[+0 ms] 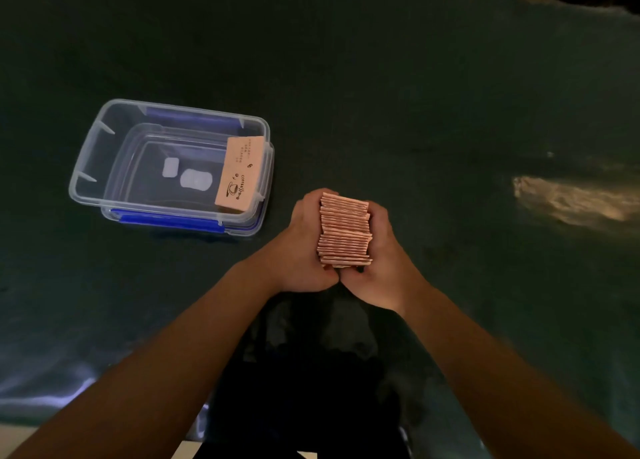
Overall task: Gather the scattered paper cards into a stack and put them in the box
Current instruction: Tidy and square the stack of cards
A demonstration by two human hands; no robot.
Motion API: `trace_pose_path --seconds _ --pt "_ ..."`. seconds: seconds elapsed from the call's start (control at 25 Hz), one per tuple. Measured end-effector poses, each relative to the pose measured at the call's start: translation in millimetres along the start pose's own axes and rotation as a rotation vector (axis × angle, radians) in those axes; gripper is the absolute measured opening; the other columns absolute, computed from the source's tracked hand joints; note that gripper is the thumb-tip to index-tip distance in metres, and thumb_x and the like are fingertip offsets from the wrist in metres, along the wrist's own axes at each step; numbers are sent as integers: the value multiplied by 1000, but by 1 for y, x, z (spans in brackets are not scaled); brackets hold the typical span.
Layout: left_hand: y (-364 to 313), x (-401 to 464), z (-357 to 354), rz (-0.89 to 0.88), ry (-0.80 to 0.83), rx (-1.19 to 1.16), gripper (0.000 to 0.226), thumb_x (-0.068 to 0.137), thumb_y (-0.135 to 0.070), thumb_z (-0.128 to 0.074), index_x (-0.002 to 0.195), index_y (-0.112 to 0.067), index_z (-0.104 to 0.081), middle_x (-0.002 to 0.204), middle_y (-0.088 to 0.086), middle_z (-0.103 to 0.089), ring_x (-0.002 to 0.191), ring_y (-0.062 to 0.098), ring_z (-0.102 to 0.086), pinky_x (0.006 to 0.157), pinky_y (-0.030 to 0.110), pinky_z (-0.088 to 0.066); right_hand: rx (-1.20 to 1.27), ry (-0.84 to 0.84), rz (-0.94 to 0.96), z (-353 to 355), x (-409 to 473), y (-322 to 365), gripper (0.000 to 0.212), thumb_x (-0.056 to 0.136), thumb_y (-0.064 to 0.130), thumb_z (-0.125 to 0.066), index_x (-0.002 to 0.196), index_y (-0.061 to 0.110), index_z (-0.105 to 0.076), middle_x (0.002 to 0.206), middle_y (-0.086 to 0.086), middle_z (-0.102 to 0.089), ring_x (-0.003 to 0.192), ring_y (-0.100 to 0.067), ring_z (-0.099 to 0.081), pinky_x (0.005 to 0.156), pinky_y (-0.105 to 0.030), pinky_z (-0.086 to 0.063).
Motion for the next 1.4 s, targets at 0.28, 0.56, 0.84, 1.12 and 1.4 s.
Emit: trace_pose_path --seconds 0.28,0.56,0.84,1.12,1.4 --pt "20 -3 6 41 42 -39 130 65 -21 -91 158 -21 0 149 4 -37 138 14 -46 116 43 -42 -50 121 -2 -3 3 2 119 69 35 -80 163 37 -8 160 1 -38 145 -11 -47 114 -38 -51" --pt "9 0 3 -1 20 20 105 67 -26 -85 145 -36 -17 145 2 -29 133 17 -44 112 41 -45 -34 68 -43 0 6 0 103 70 39 -81 154 40 -21 145 4 -53 129 -11 -61 102 -43 -58" --pt "24 -3 -6 48 126 89 105 70 -17 -86 155 -19 -24 152 -3 -19 141 15 -30 119 35 -34 -39 127 -54 -8 2 -2 108 67 36 -79 156 42 -18 148 3 -48 132 -13 -58 103 -43 -58" --pt "29 -5 1 65 100 22 121 66 -23 -90 157 -25 -11 154 -4 -21 144 14 -29 119 35 -30 -50 134 -33 -6 0 0 115 66 35 -78 160 42 -12 154 2 -46 138 -12 -55 108 -43 -55" --pt "21 0 -3 -17 36 9 93 68 -27 -89 143 -27 -33 142 0 -34 133 17 -42 115 43 -41 -43 114 -55 -4 2 4 94 69 38 -82 136 70 -24 141 14 -58 126 -4 -62 102 -38 -58"
Point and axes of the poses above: each hand's wrist, its own x-axis towards the middle knuckle, its own z-axis out of the back of the hand, y = z × x, the point moved 8 cm from there along x, towards the middle knuckle
